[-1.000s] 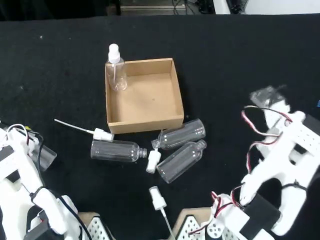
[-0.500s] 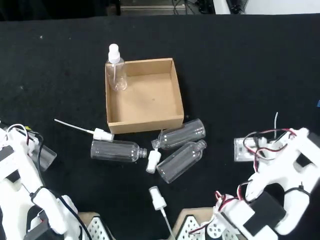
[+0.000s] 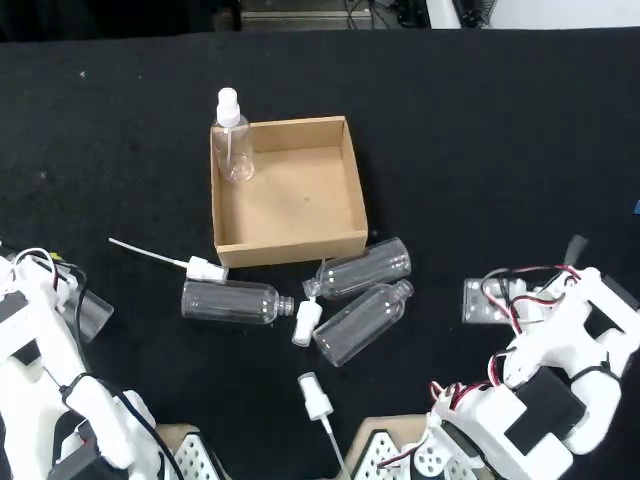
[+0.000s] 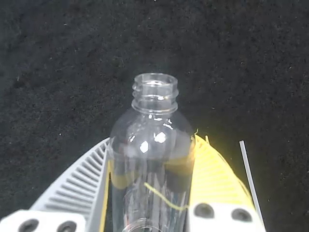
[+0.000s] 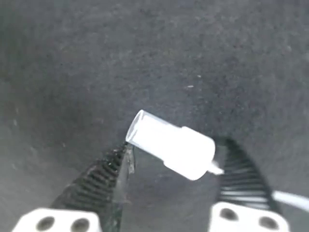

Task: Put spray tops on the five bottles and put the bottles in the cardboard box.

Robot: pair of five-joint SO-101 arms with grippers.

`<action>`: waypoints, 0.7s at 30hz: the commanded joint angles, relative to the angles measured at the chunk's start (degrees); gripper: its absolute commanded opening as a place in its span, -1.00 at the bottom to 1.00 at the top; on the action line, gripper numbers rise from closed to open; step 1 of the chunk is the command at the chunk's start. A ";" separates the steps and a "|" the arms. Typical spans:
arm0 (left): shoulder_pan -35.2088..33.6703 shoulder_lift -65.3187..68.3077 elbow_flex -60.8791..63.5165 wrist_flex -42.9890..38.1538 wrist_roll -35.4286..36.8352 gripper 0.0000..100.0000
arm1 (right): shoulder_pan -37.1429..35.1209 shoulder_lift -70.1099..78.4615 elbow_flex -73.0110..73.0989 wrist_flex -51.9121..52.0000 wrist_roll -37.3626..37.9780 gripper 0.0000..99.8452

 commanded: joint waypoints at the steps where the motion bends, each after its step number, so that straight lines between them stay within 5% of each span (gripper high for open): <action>1: -0.57 -0.88 -1.10 -1.32 0.09 -0.94 | -1.23 -0.22 -2.33 2.99 -23.91 -0.72; 6: -0.48 -0.88 -1.10 -1.32 0.09 -0.94 | -2.11 0.31 -7.08 2.64 -62.59 -0.72; 9: -0.31 -0.88 -0.92 -1.32 0.09 -0.94 | -2.02 0.31 -8.92 3.08 -76.31 -0.72; 13: -0.57 -0.88 -0.84 -1.32 0.09 -0.94 | -3.87 0.31 -9.01 3.08 -76.84 -0.71; 21: -0.57 -0.88 -0.84 -1.32 0.09 -0.94 | -6.68 0.31 -9.27 10.11 -56.00 -0.60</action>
